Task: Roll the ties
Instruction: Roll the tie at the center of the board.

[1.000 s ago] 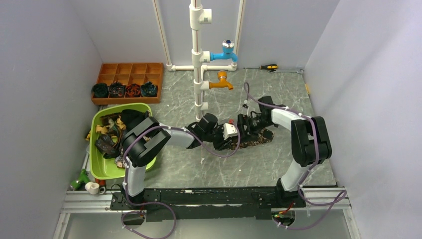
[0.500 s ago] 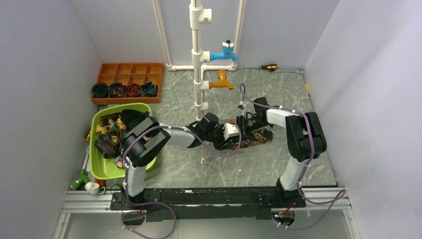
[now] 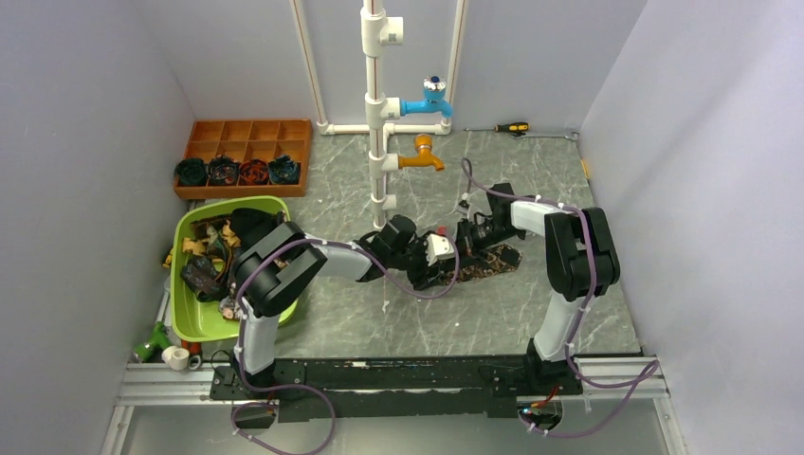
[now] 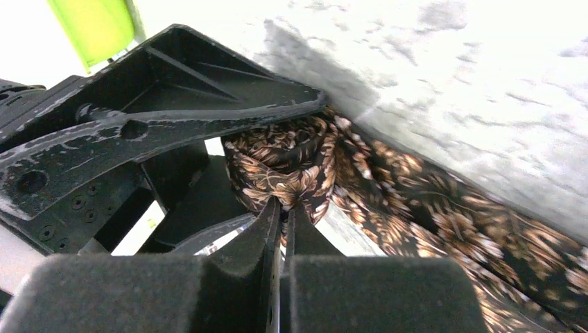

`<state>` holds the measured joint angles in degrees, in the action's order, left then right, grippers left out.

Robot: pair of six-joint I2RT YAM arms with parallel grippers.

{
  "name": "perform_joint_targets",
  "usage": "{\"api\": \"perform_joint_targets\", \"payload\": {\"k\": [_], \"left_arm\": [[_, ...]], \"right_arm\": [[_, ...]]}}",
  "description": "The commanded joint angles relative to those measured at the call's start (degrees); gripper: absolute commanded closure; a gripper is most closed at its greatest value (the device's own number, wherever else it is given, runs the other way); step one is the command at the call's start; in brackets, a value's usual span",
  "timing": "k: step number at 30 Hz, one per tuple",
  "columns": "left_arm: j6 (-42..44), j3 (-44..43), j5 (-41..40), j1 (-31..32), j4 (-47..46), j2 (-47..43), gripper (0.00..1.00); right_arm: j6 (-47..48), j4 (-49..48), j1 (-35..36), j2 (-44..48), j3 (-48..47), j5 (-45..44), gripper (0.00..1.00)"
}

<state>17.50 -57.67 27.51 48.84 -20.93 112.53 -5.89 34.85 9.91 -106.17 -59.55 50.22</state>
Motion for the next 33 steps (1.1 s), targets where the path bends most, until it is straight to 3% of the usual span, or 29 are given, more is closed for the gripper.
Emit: {"api": "perform_joint_targets", "payload": {"k": [1,18,21,25,29,33], "left_arm": [[0.97,-2.24,3.58,0.36,-2.60,2.82,0.31],[-1.35,-9.62,7.27,1.18,-10.17,10.12,0.30],[-1.97,-10.98,6.27,1.26,-9.32,11.88,0.39],[-0.98,-9.16,5.86,1.24,-5.44,11.07,0.60],[0.74,-3.57,3.86,0.74,-1.04,7.10,0.73],[1.07,0.17,2.02,0.05,2.78,4.82,0.77]], "right_arm": [[4.48,1.05,-1.56,-4.26,-0.88,-17.06,1.00],[4.95,2.82,-2.62,-9.76,-5.75,-22.53,1.00],[5.09,2.45,-2.34,-9.40,-5.02,-21.73,1.00],[5.36,1.44,-2.24,-6.16,-4.52,-18.74,1.00],[7.68,4.19,-3.70,-2.43,-5.88,-15.36,0.81],[9.54,6.93,-5.21,1.01,-5.96,-10.00,0.57]]}}
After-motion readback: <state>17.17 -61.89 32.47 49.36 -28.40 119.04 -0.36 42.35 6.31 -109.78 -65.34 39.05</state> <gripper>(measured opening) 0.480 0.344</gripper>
